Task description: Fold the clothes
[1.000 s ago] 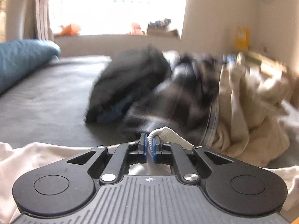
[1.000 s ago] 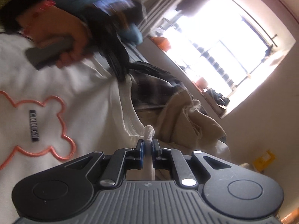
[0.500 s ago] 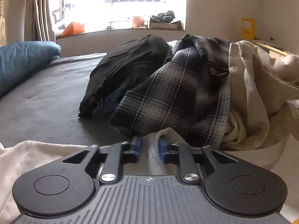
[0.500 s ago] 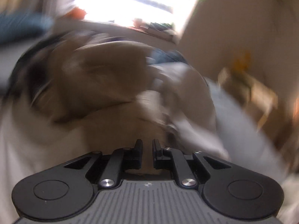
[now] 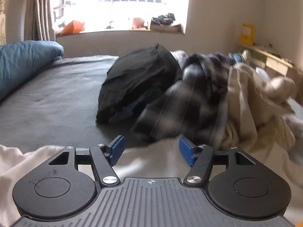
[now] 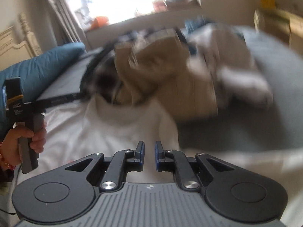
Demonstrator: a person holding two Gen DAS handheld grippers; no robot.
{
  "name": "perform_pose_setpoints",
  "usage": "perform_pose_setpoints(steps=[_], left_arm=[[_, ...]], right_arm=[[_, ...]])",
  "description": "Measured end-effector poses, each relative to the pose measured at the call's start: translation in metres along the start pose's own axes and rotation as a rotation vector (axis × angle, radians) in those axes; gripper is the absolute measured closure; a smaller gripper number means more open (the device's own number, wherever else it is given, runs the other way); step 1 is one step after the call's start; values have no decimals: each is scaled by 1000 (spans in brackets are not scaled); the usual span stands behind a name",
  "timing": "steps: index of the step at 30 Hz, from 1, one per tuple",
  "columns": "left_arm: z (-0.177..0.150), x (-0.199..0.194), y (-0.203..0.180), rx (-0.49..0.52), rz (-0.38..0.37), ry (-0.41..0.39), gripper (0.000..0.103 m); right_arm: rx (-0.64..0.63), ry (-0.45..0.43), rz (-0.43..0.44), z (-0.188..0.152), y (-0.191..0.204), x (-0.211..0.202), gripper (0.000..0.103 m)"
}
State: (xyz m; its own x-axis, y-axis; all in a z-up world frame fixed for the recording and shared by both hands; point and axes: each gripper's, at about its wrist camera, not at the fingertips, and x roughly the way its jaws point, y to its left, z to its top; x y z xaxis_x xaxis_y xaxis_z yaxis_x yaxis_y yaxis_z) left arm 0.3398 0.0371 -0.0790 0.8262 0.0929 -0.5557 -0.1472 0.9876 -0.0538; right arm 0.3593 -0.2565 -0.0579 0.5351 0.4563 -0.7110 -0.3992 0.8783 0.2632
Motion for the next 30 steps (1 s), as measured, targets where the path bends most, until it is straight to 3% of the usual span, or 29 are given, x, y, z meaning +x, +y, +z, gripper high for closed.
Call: perform_pose_setpoints(steps=[4, 8, 11, 14, 19, 21, 23, 26, 28, 30], left_arm=[[-18, 6, -2, -47, 22, 85, 39], [-33, 12, -9, -4, 98, 81, 39], [-26, -4, 6, 11, 109, 68, 40], [-2, -33, 33, 119, 139, 34, 39], [43, -89, 93, 290, 306, -40, 38], [52, -107, 114, 278, 355, -53, 38], [57, -125, 137, 236, 394, -51, 38], [43, -150, 153, 208, 382, -23, 38], [24, -162, 153, 229, 350, 18, 38], [1, -165, 148, 245, 294, 73, 37]], right_arm=[[104, 21, -136, -1, -35, 34, 92], [229, -47, -285, 16, -78, 59, 93], [356, -119, -269, 28, -87, 34, 92], [257, -128, -196, 24, -63, 6, 91], [215, 92, -10, 7, -28, 38, 91], [256, 112, -28, 5, -27, 63, 91], [351, 44, -96, 10, -46, 71, 94], [599, -96, -181, 10, -80, 41, 91], [592, -120, -144, 7, -84, 16, 90], [534, -48, -89, -4, -71, 3, 88]])
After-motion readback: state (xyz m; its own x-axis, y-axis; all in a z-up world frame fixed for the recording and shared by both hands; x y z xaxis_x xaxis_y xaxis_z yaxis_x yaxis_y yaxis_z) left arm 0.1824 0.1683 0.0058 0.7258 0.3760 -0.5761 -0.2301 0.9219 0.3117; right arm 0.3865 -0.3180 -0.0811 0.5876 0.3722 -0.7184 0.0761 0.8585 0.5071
